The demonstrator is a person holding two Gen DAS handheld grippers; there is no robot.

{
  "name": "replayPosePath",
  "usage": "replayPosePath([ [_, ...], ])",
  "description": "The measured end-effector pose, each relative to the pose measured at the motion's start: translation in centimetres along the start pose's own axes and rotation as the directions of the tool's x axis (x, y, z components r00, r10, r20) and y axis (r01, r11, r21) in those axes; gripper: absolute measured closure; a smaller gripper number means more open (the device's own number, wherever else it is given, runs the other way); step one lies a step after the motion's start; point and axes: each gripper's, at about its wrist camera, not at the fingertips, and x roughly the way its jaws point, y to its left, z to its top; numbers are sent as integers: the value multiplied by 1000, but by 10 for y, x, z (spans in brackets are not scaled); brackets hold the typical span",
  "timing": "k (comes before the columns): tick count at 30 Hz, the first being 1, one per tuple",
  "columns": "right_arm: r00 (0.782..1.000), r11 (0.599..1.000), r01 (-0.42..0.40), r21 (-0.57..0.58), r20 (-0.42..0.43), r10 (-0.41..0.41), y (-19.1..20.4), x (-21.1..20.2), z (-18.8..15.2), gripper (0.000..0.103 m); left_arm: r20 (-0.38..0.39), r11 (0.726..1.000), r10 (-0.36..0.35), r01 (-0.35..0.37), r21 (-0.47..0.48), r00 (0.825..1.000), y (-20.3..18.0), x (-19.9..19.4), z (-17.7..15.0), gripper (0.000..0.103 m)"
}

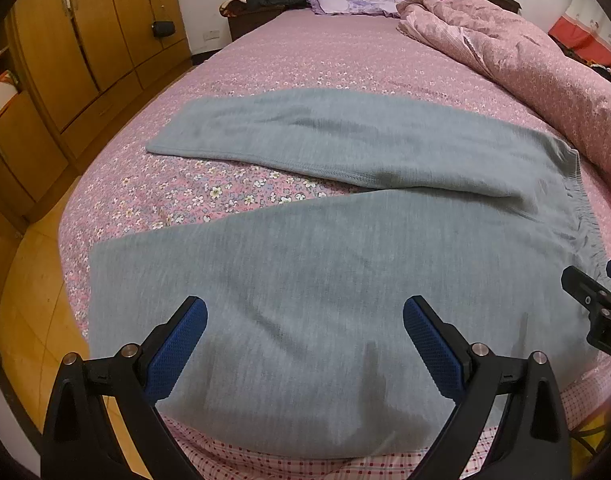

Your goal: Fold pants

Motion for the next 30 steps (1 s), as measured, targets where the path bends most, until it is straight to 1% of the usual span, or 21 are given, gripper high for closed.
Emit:
replayPosePath([
  [30, 1000, 1000, 8, 1, -9, -8, 0, 3, 2, 0, -22, 1000, 12, -12, -20, 1000, 3, 6, 4, 8],
])
